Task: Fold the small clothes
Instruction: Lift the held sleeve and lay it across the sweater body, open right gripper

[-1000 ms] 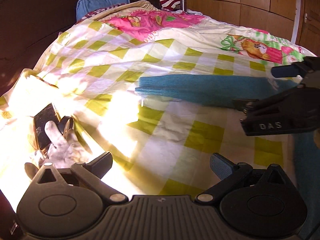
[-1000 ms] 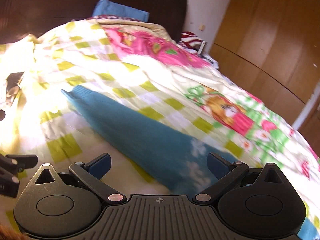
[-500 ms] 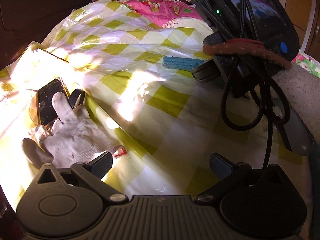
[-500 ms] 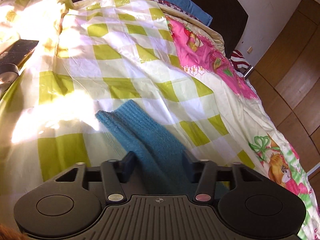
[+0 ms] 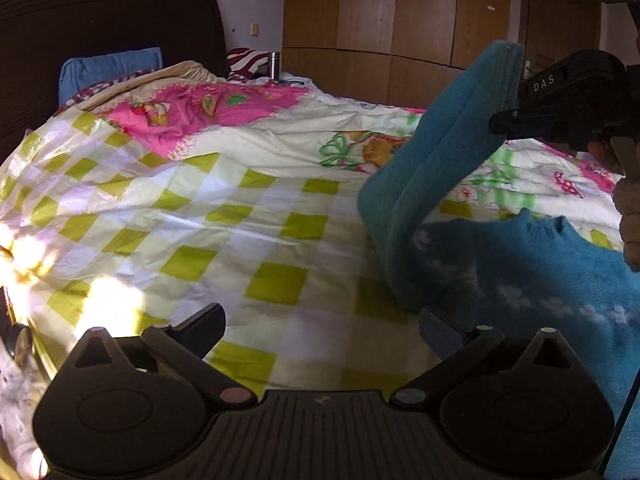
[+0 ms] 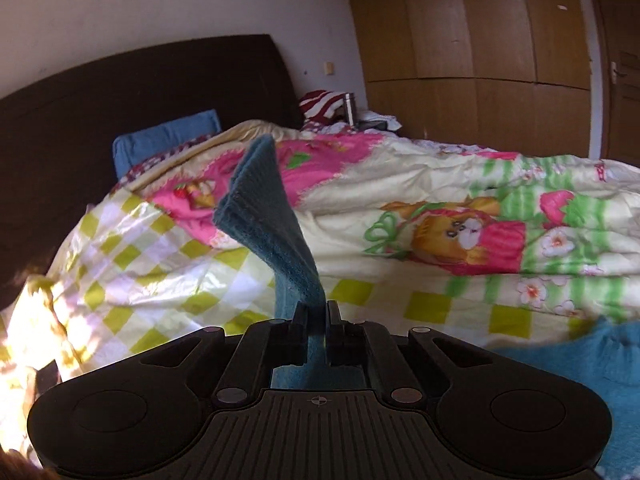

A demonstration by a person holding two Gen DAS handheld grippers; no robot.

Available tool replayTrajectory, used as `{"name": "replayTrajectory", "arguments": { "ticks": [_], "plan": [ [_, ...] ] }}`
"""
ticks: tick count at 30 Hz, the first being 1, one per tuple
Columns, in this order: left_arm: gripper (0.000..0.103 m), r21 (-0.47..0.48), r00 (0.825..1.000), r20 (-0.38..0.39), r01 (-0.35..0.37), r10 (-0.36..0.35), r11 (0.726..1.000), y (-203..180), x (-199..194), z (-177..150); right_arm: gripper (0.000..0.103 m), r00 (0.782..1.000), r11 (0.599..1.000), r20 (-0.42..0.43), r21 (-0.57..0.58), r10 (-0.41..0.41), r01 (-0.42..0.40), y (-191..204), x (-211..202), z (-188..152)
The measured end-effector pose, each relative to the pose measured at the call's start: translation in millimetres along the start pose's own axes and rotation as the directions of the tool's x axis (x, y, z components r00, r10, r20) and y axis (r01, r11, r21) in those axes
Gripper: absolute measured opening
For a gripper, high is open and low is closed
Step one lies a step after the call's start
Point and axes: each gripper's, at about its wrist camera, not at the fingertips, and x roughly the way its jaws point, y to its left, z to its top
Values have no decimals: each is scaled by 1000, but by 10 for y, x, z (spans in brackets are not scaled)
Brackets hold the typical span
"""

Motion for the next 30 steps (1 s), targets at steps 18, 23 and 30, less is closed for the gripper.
{"name": "replayTrajectory", "arguments": {
  "ticks": [18, 23, 30],
  "plan": [
    [103, 344, 989, -101, 140, -112, 928, -1743, 436, -295, 20, 964, 827, -181, 499, -194, 260, -2704, -358, -1264],
    [103, 334, 990, -95, 132, -106, 933, -1773, 456, -248, 60, 974, 803, -95, 553, -205, 223, -2764, -491, -1205],
    [103, 343, 992, -84, 122, -98, 931, -1906, 501, -233, 15, 934, 766, -170, 536, -313, 354, -2874, -440, -1189]
  ]
}}
